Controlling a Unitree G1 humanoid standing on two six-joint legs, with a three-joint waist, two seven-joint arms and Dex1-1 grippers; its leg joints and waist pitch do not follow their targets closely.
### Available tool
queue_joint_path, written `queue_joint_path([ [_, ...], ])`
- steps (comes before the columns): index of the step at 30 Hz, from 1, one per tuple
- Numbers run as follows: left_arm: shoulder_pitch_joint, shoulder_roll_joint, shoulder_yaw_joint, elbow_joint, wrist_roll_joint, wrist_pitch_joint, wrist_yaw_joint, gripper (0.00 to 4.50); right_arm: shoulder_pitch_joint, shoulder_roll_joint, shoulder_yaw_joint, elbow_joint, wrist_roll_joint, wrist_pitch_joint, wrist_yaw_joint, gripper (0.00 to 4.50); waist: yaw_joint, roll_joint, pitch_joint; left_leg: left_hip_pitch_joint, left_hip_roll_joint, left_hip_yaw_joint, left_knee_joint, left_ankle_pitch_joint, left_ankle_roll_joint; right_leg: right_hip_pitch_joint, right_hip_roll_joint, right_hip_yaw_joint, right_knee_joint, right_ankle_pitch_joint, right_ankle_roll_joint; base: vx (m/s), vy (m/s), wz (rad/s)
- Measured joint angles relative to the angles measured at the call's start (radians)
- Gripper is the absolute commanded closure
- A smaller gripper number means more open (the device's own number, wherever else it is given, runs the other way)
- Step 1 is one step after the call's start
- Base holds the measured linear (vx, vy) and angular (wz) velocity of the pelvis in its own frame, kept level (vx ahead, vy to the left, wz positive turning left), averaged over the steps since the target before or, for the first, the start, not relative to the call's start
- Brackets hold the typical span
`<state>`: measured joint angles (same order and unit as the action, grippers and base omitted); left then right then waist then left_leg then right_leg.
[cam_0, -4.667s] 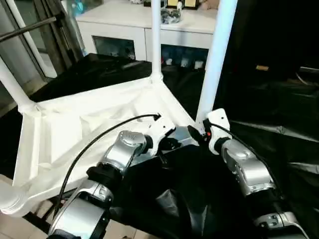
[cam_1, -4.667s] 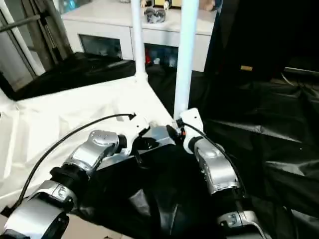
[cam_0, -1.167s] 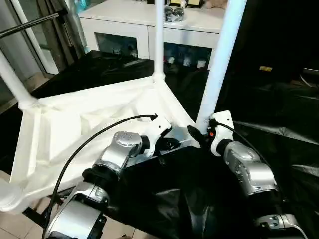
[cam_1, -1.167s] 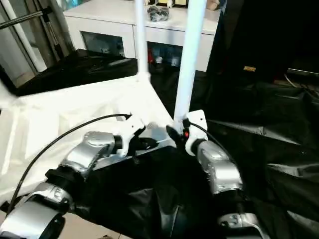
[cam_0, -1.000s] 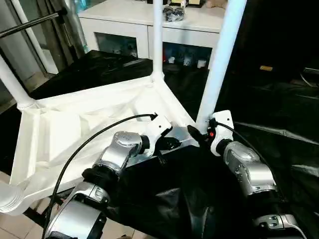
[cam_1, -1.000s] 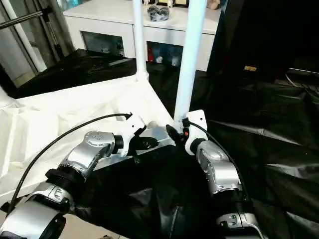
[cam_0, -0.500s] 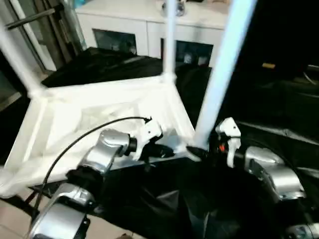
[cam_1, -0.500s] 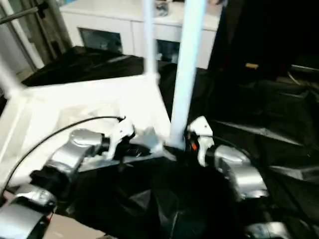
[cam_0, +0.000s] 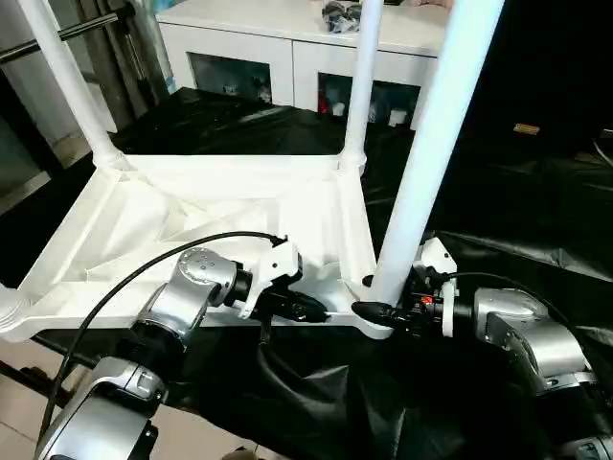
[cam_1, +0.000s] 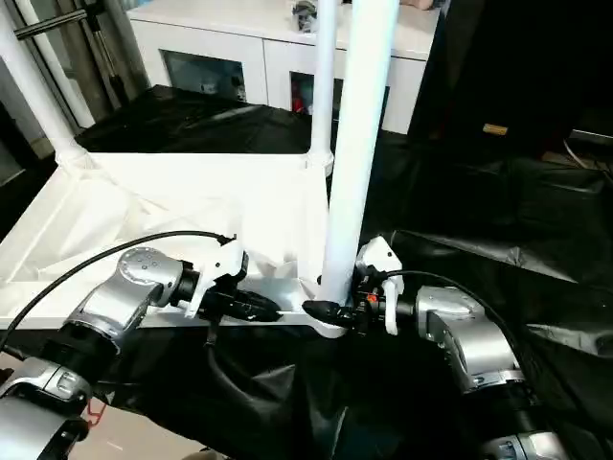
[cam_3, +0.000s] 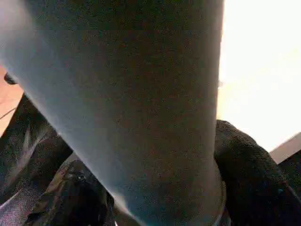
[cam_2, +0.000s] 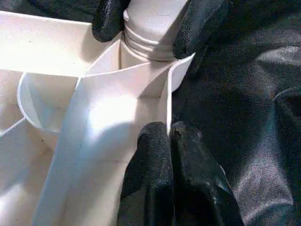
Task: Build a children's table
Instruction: Rotate leg to tighten
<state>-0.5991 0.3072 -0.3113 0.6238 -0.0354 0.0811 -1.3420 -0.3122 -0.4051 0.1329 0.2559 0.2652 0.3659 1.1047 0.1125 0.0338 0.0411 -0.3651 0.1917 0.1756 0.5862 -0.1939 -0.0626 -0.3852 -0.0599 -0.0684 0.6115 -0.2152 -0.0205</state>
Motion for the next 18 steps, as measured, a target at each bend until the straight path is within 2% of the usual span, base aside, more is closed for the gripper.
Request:
queue_joint_path([
  [3, 0.001, -0.007, 0.008, 0.003, 0.001, 0.018, 0.028, 4.5, -0.002, 0.024, -0.005, 0.006, -0.009, 0.001, -0.05, 1.85, -0.001, 0.0, 0.0, 0.001, 0.0, 0.0, 0.0, 0.0, 0.0, 0.0, 0.0, 0.0, 0.001, 0.0, 0.0, 0.0, 0.0, 0.0],
  [7, -0.028, -0.066, 0.054, 0.059, 0.03, 0.044, 0.219, 4.5, -0.064, 0.146, -0.066, 0.102, -0.071, -0.026, -0.334, 1.86, -0.024, 0.0, 0.0, 0.003, -0.001, 0.0, 0.002, -0.001, -0.005, 0.001, 0.0, 0.001, 0.003, 0.003, -0.001, 0.0, 0.0, 0.0],
  [12, -0.053, -0.144, 0.07, 0.101, 0.035, 0.074, 0.375, 4.5, -0.116, 0.225, -0.117, 0.167, -0.1, -0.025, -0.565, 1.86, -0.026, 0.001, -0.001, 0.007, -0.002, 0.0, 0.001, -0.001, -0.005, 0.004, -0.001, 0.003, 0.002, 0.004, 0.0, 0.0, 0.0, 0.0],
  [15, -0.061, -0.179, 0.076, 0.112, 0.04, 0.093, 0.438, 4.5, -0.132, 0.263, -0.128, 0.189, -0.124, -0.038, -0.678, 1.86, -0.025, 0.003, -0.002, 0.008, -0.002, 0.0, -0.001, -0.001, -0.006, 0.004, 0.0, 0.003, 0.002, 0.004, 0.0, 0.0, 0.0, 0.0],
  [16, -0.061, -0.185, 0.079, 0.113, 0.045, 0.094, 0.448, 4.5, -0.132, 0.274, -0.13, 0.194, -0.138, -0.051, -0.698, 1.51, -0.025, 0.004, -0.003, 0.008, -0.002, 0.0, -0.001, -0.001, -0.006, 0.004, 0.0, 0.003, 0.002, 0.004, 0.0, 0.0, 0.0, 0.0],
  [18, -0.061, -0.193, 0.08, 0.114, 0.051, 0.093, 0.455, 4.5, -0.132, 0.277, -0.131, 0.198, -0.152, -0.06, -0.709, 1.16, -0.023, 0.005, -0.003, 0.008, -0.002, 0.0, -0.001, -0.001, -0.006, 0.004, 0.0, 0.003, 0.002, 0.004, 0.0, 0.0, 0.0, 0.0],
])
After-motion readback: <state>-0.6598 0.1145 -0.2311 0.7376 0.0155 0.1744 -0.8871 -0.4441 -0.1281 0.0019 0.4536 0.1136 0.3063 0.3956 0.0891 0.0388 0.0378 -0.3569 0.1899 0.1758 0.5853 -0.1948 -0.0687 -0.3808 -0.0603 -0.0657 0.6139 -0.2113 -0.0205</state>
